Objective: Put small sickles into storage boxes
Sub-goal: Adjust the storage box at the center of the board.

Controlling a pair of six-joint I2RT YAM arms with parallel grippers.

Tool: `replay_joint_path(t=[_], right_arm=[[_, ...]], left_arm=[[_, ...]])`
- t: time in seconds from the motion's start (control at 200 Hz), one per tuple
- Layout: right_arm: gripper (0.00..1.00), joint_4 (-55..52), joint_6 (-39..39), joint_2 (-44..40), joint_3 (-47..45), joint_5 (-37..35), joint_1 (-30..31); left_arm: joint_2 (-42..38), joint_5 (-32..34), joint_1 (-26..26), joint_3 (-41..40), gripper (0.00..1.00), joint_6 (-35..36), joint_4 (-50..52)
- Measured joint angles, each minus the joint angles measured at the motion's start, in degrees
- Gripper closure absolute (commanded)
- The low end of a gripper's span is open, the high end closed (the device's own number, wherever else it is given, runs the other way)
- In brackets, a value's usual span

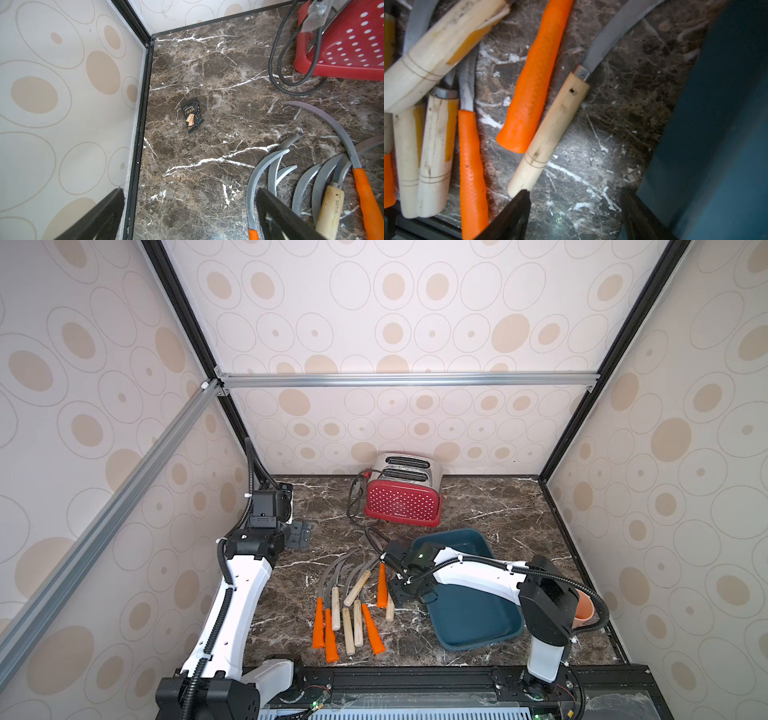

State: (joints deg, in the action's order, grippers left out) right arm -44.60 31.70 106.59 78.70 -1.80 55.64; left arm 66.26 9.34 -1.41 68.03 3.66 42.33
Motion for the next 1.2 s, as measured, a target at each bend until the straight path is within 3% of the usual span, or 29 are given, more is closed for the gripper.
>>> replay_joint_path(t=[1.202], right_arm=[[0.43,0.92,4.09,6.64,4.90,2.23,1.95]], left_arm=[[-0.44,-0.48,0.00,-1.49,0.01,0.68,-0.11]])
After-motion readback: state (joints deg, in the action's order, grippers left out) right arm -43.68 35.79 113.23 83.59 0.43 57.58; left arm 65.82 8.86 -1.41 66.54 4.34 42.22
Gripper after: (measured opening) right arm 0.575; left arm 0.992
